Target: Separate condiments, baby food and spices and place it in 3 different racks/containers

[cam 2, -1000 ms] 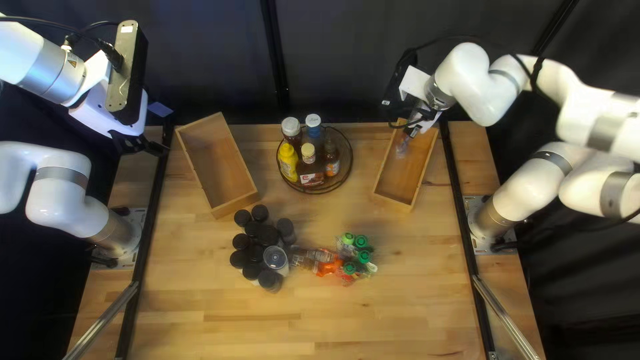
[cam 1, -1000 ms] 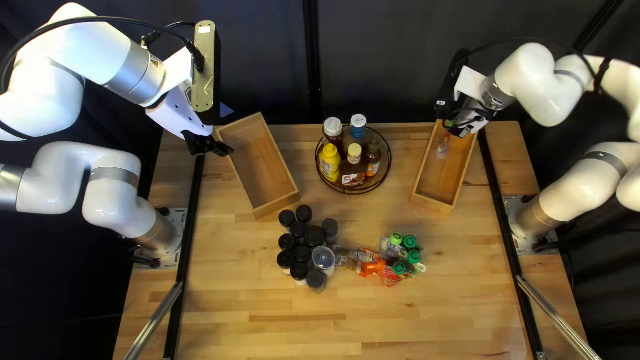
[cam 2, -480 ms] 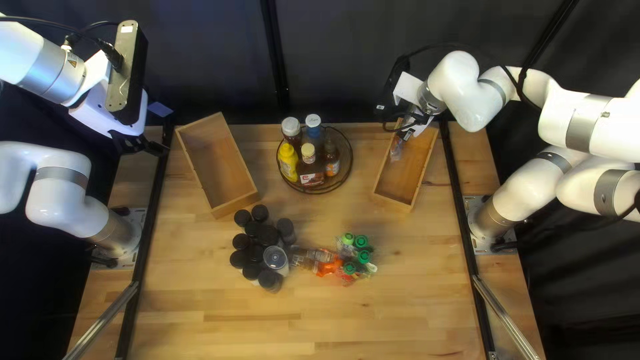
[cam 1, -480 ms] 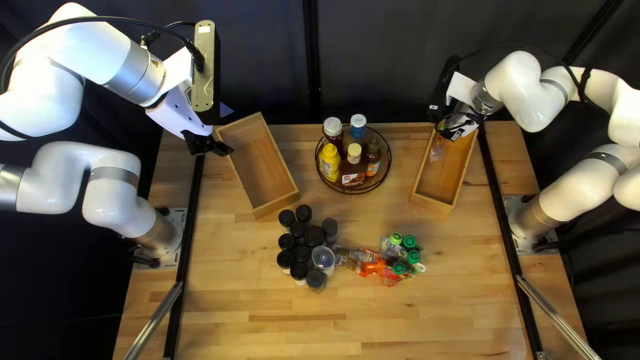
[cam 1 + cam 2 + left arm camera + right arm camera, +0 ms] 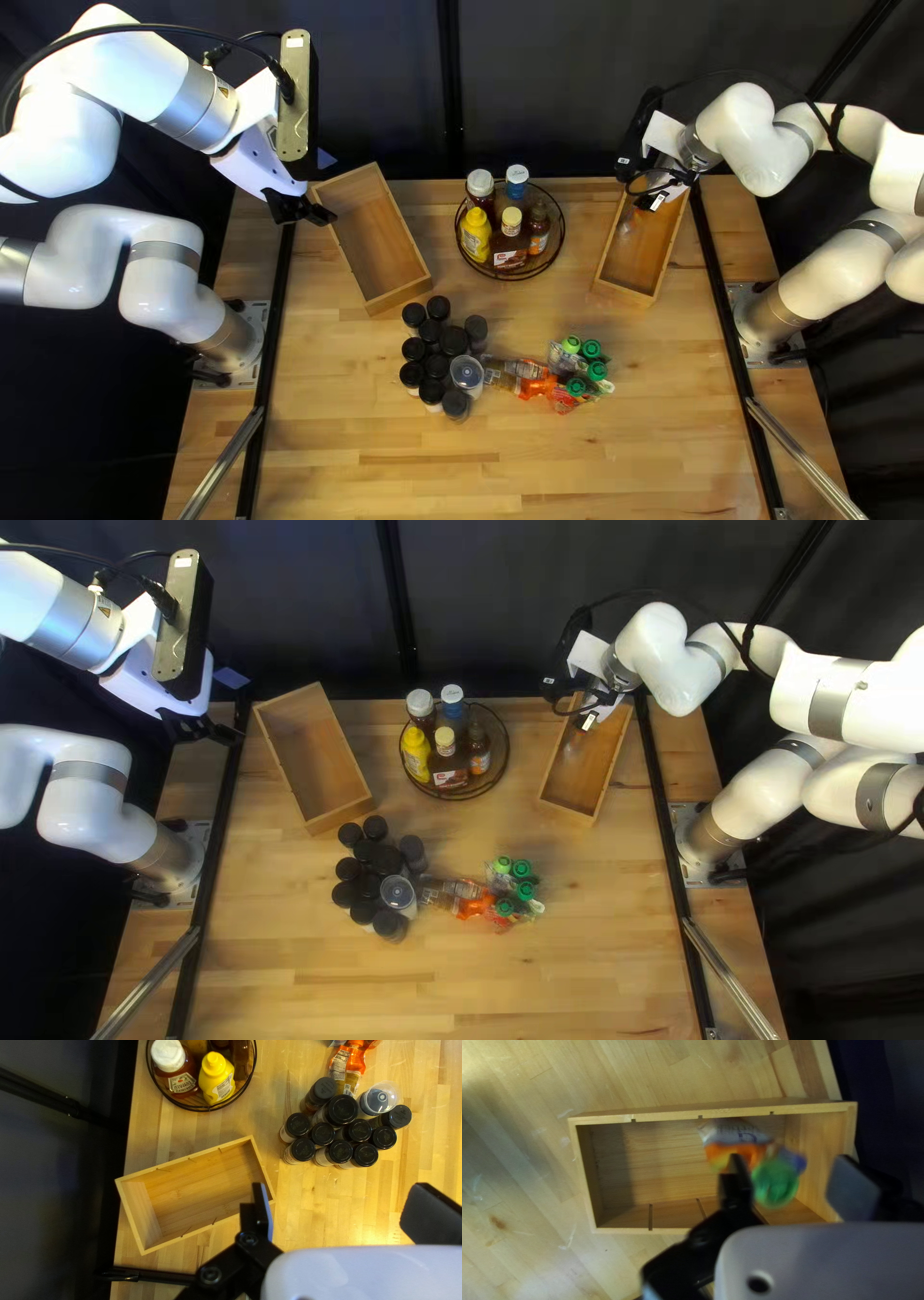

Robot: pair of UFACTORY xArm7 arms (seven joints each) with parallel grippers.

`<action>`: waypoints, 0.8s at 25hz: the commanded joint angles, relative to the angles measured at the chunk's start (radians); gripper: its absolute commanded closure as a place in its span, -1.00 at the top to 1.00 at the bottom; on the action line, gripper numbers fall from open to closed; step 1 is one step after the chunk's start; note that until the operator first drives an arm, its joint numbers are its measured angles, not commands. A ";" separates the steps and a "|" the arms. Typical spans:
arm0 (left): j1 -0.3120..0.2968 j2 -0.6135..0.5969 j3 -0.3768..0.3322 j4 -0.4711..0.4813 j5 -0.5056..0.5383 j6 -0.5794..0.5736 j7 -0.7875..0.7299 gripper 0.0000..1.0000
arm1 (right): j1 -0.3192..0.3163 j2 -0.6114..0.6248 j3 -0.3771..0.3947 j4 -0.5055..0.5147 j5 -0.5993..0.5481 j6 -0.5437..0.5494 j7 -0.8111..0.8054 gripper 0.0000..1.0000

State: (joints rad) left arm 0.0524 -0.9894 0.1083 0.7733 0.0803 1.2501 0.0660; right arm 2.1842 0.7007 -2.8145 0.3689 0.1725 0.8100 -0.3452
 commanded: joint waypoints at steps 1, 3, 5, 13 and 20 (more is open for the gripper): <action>0.000 0.000 0.000 0.000 0.000 0.000 0.000 1.00 | 0.044 0.024 0.005 0.061 0.030 0.089 0.012 1.00; 0.000 0.000 0.000 0.000 0.000 0.000 0.000 1.00 | 0.069 0.006 -0.001 0.103 0.050 0.129 0.000 1.00; 0.000 0.000 0.000 0.000 0.000 0.000 0.000 1.00 | 0.102 -0.029 -0.014 0.160 0.075 0.178 -0.032 1.00; 0.000 0.000 0.000 0.000 0.000 0.000 0.000 1.00 | 0.235 -0.244 -0.017 0.444 0.180 0.378 -0.169 1.00; 0.000 0.000 0.000 0.000 0.000 0.000 0.000 1.00 | 0.313 -0.356 0.091 0.596 0.188 0.441 -0.134 1.00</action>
State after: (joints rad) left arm 0.0524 -0.9894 0.1083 0.7733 0.0803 1.2501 0.0660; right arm 2.4701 0.3795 -2.7666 0.9241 0.3623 1.2396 -0.5024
